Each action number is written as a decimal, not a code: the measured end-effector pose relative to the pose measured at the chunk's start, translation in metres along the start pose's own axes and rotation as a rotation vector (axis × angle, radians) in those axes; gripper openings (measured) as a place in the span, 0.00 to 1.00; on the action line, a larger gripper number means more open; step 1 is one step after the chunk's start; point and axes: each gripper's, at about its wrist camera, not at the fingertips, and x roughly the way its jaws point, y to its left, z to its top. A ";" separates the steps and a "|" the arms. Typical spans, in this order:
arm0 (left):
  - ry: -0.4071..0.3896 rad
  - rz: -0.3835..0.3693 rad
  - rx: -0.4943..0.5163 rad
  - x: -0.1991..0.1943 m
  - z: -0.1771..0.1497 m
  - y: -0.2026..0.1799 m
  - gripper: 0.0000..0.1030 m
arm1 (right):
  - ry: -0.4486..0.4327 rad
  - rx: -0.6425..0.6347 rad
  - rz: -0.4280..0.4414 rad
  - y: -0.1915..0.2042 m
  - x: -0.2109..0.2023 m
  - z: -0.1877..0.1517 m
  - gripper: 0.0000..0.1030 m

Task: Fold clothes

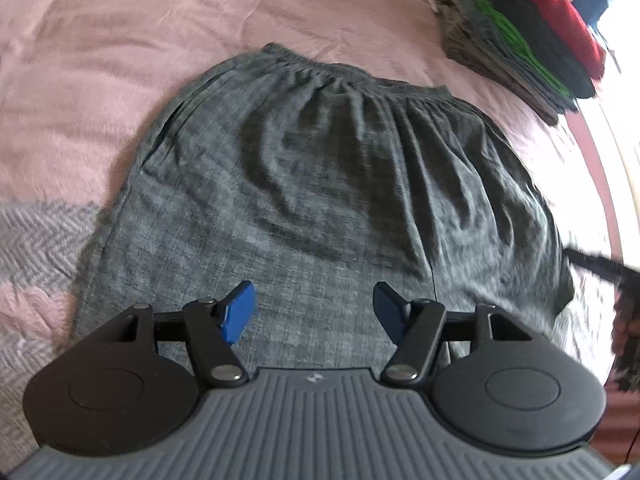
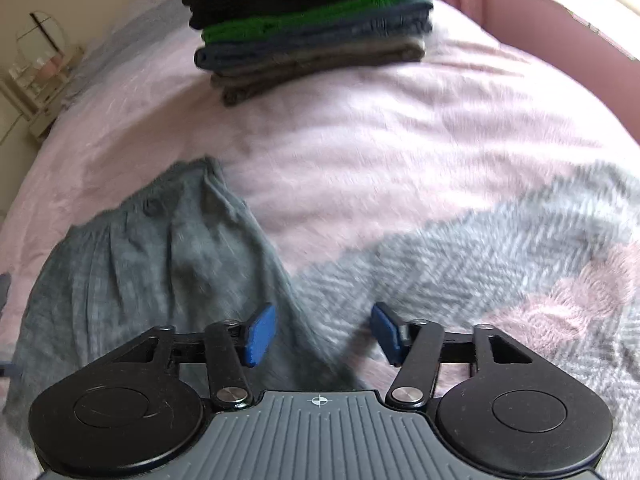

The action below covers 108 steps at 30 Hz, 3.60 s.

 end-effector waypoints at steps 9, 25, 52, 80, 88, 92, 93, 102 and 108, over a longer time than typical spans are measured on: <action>0.024 -0.042 -0.140 0.011 0.004 0.023 0.59 | 0.056 -0.008 0.191 -0.020 0.012 -0.003 0.50; 0.083 -0.138 -0.088 -0.009 0.035 0.098 0.59 | -0.032 -0.111 -0.206 0.172 -0.036 -0.001 0.00; 0.194 -0.262 -0.037 -0.027 0.006 0.146 0.50 | 0.083 -0.134 -0.362 0.302 -0.036 -0.164 0.62; 0.019 -0.367 0.030 -0.085 -0.010 0.147 0.00 | 0.010 -0.584 -0.251 0.308 -0.065 -0.192 0.00; 0.153 -0.219 0.005 -0.039 -0.040 0.171 0.01 | 0.234 -0.659 -0.245 0.301 -0.036 -0.209 0.78; 0.126 -0.225 0.024 -0.057 -0.020 0.173 0.05 | 0.249 -0.617 -0.248 0.284 -0.052 -0.184 0.84; 0.110 -0.231 0.033 -0.062 -0.013 0.173 0.07 | 0.239 -0.571 -0.266 0.276 -0.054 -0.173 0.84; -0.036 -0.342 0.022 -0.013 0.110 0.131 0.25 | 0.027 0.235 -0.041 0.194 0.009 -0.034 0.79; -0.010 -0.376 0.052 0.052 0.165 0.090 0.29 | 0.058 0.391 0.127 0.195 0.086 0.019 0.69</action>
